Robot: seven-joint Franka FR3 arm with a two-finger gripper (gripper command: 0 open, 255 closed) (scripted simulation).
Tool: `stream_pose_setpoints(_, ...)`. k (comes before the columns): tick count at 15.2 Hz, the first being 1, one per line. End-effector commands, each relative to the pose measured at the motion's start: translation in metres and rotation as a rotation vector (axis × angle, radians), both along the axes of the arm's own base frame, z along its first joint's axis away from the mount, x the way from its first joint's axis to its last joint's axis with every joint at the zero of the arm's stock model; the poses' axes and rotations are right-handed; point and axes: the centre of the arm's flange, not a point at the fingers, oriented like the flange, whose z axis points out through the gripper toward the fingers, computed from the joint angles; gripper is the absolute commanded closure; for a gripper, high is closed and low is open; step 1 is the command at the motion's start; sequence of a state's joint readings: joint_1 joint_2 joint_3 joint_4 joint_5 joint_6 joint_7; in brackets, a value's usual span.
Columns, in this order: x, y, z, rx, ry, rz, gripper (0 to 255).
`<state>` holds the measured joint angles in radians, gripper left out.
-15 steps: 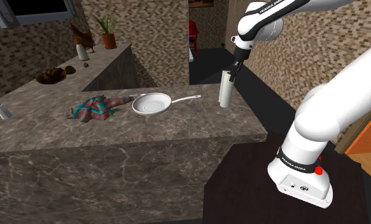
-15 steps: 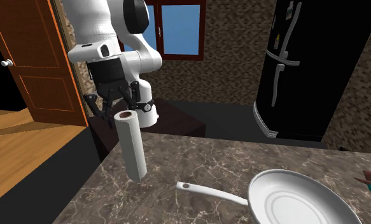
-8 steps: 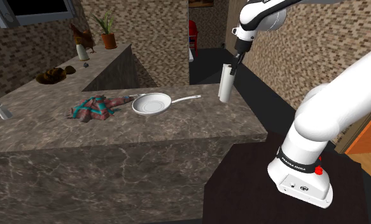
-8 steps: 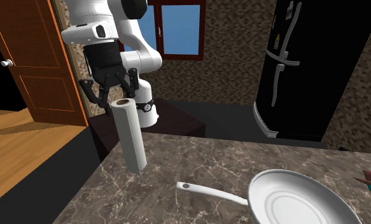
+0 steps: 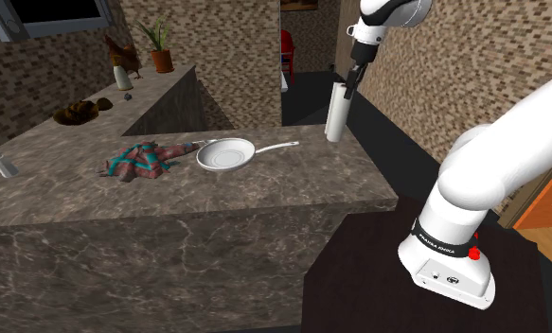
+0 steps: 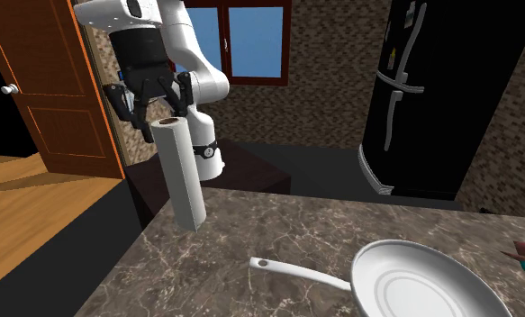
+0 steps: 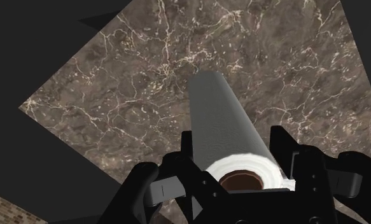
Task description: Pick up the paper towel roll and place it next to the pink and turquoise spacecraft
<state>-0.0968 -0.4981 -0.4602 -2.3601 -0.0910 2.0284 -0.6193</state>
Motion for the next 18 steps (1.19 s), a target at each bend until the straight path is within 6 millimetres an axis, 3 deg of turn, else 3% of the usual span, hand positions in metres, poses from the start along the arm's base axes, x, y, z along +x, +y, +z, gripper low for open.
stream_pose_setpoints(1,-0.001,0.001,0.010,0.000,0.000,0.000,255)
stream_pose_setpoints(18,-0.001,0.001,0.100,0.000,0.000,0.000,255)
